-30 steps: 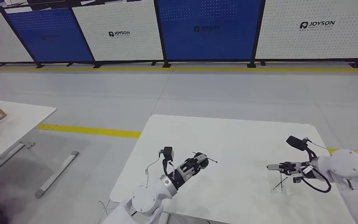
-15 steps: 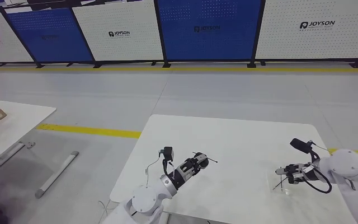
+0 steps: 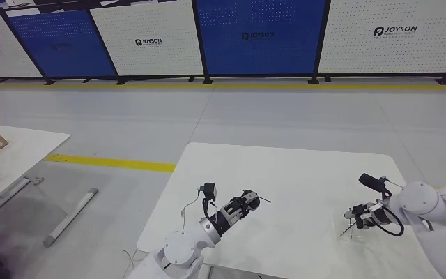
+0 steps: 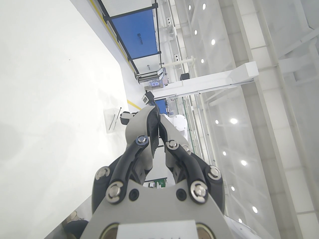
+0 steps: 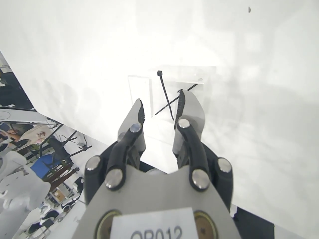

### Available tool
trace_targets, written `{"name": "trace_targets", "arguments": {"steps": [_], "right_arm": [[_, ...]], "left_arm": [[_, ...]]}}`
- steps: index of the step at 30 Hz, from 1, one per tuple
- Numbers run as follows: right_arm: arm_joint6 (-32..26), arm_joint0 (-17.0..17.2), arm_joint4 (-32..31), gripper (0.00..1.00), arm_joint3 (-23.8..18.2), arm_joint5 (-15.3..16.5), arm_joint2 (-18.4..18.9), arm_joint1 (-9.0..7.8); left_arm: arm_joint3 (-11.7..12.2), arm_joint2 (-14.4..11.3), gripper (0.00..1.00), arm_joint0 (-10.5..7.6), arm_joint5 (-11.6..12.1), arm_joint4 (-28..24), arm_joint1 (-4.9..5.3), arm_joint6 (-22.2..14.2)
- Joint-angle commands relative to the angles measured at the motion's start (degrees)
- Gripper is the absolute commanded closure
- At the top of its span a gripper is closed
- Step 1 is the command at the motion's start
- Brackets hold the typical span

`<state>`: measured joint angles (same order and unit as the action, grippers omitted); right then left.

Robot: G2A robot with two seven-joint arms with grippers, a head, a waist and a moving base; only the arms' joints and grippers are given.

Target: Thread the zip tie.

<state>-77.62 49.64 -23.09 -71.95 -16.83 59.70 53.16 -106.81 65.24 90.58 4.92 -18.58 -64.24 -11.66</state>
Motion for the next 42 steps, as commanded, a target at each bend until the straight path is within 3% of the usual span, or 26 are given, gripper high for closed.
{"name": "trace_targets", "arguments": {"steps": [1, 15, 25, 35, 42], "right_arm": [[-0.03, -0.45, -0.27, 0.7, 0.63, -0.37, -0.63, 0.19], [0.25, -3.58, -1.12, 0.66, 5.16, -0.77, -4.59, 1.68], [-0.13, -4.85, -1.46, 0.76, 6.83, -0.46, -6.18, 2.38], [-0.45, -5.77, -1.82, 1.0, 7.94, -0.38, -6.96, 2.82], [-0.51, -5.42, -1.8, 1.0, 7.16, -0.05, -6.4, 2.68]], "left_arm": [[0.0, 0.0, 1.0, 0.0, 0.0, 0.0, 0.0, 0.0], [0.0, 0.0, 1.0, 0.0, 0.0, 0.0, 0.0, 0.0], [0.0, 0.0, 1.0, 0.0, 0.0, 0.0, 0.0, 0.0], [0.0, 0.0, 1.0, 0.0, 0.0, 0.0, 0.0, 0.0], [0.0, 0.0, 1.0, 0.0, 0.0, 0.0, 0.0, 0.0]]}}
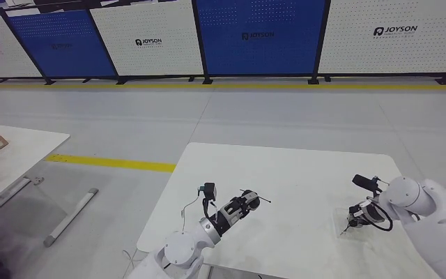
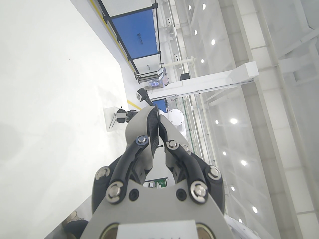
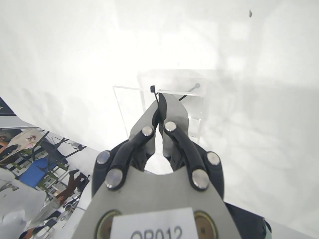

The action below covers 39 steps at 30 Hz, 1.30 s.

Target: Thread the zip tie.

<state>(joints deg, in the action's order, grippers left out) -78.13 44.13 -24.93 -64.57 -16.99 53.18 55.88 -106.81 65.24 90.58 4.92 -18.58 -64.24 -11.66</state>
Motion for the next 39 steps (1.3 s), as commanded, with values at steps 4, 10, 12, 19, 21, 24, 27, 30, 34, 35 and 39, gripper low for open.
{"name": "trace_targets", "arguments": {"steps": [4, 10, 12, 19, 21, 24, 27, 30, 34, 35, 39], "right_arm": [[0.05, 1.04, 0.15, 1.0, -1.99, 0.54, 1.34, -0.5], [1.24, 4.76, -0.13, 1.0, -7.86, 0.21, 5.64, -2.1], [2.27, 6.98, 0.33, 1.0, -10.7, 0.14, 8.06, -2.84], [6.56, 15.47, 2.36, 1.0, -20.33, -0.56, 17.23, -5.11], [6.86, 16.9, 4.2, 1.0, -21.44, -0.21, 18.93, -5.36], [6.86, 16.9, 4.2, 1.0, -21.44, -0.21, 18.93, -5.36], [6.86, 16.9, 4.2, 1.0, -21.44, -0.21, 18.93, -5.36], [6.86, 16.9, 4.2, 1.0, -21.44, -0.21, 18.93, -5.36], [6.86, 16.9, 4.2, 1.0, -21.44, -0.21, 18.93, -5.36], [6.86, 16.9, 4.2, 1.0, -21.44, -0.21, 18.93, -5.36], [6.86, 16.9, 4.2, 1.0, -21.44, -0.21, 18.93, -5.36]], "left_arm": [[0.0, 0.0, 1.0, 0.0, 0.0, 0.0, 0.0, 0.0], [0.0, 0.0, 1.0, 0.0, 0.0, 0.0, 0.0, 0.0], [0.0, 0.0, 1.0, 0.0, 0.0, 0.0, 0.0, 0.0], [0.0, 0.0, 1.0, 0.0, 0.0, 0.0, 0.0, 0.0], [0.0, 0.0, 1.0, 0.0, 0.0, 0.0, 0.0, 0.0], [0.0, 0.0, 1.0, 0.0, 0.0, 0.0, 0.0, 0.0], [0.0, 0.0, 1.0, 0.0, 0.0, 0.0, 0.0, 0.0], [0.0, 0.0, 1.0, 0.0, 0.0, 0.0, 0.0, 0.0], [0.0, 0.0, 1.0, 0.0, 0.0, 0.0, 0.0, 0.0], [0.0, 0.0, 1.0, 0.0, 0.0, 0.0, 0.0, 0.0], [0.0, 0.0, 1.0, 0.0, 0.0, 0.0, 0.0, 0.0]]}}
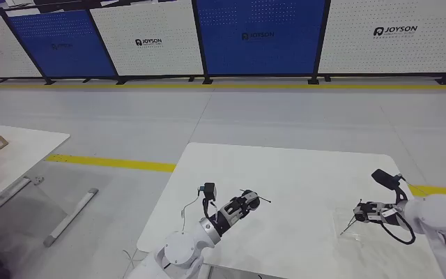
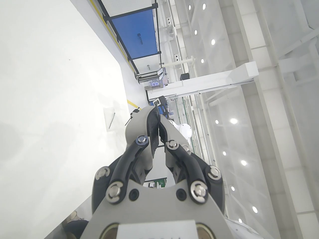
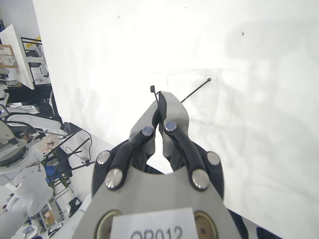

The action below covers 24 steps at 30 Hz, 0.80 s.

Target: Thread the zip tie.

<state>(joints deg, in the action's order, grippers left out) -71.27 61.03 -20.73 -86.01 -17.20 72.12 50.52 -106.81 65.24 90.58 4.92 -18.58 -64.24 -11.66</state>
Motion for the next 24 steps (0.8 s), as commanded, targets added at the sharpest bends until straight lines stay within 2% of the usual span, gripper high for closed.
{"name": "trace_targets", "arguments": {"steps": [1, 5, 9, 14, 17, 22, 24], "right_arm": [[0.0, 0.0, 0.0, 1.0, 0.0, 0.0, 0.0, 0.0], [0.0, 0.0, 0.0, 1.0, 0.0, 0.0, 0.0, 0.0], [0.0, 0.0, 0.0, 1.0, 0.0, 0.0, 0.0, 0.0], [0.0, 0.0, 0.0, 1.0, 0.0, 0.0, 0.0, 0.0], [0.0, 0.0, 0.0, 1.0, 0.0, 0.0, 0.0, 0.0], [0.0, 0.0, 0.0, 1.0, 0.0, 0.0, 0.0, 0.0], [3.43, 1.04, 0.89, 1.0, -0.63, 0.92, 0.52, 0.09]], "left_arm": [[0.0, 0.0, 1.0, 0.0, 0.0, 0.0, 0.0, 0.0], [0.06, -0.08, 1.0, -0.13, -0.13, 0.31, -0.02, 0.2], [0.9, -1.78, 1.0, -1.62, -1.93, 5.23, -0.32, 2.76], [3.94, -5.05, 1.0, -5.1, -5.93, 12.89, -0.98, 6.59], [6.3, -7.15, 1.0, -7.12, -6.72, 14.86, -1.58, 8.38], [6.3, -7.15, 1.0, -7.12, -6.72, 14.86, -1.58, 8.38], [6.3, -7.15, 1.0, -7.12, -6.72, 14.86, -1.58, 8.38]]}}
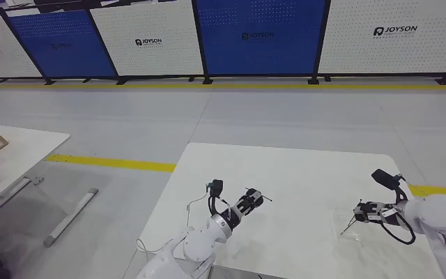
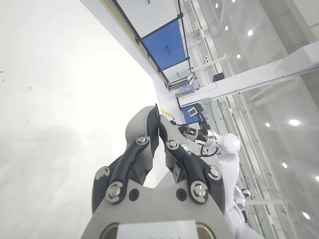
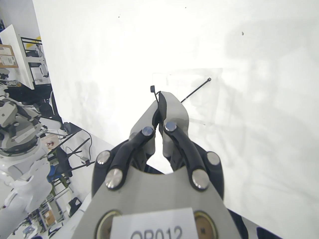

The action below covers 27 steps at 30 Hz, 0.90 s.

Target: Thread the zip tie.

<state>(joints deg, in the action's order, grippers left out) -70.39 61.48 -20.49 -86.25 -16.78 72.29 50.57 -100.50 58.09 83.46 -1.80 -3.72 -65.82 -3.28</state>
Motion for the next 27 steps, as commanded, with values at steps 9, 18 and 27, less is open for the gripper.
{"name": "trace_targets", "arguments": {"steps": [9, 18, 27], "right_arm": [[14.55, 10.83, 6.67, 1.0, -14.19, 2.59, 7.25, -0.37], [17.26, 11.75, 8.76, 1.0, -16.54, 3.57, 5.26, 0.21], [17.26, 11.75, 8.76, 1.0, -16.54, 3.57, 5.26, 0.21]], "left_arm": [[0.0, 0.0, 1.0, 0.0, 0.0, 0.0, 0.0, 0.0], [0.0, 0.0, 1.0, 0.0, 0.0, 0.0, 0.0, 0.0], [0.0, 0.0, 1.0, 0.0, 0.0, 0.0, 0.0, 0.0]]}}
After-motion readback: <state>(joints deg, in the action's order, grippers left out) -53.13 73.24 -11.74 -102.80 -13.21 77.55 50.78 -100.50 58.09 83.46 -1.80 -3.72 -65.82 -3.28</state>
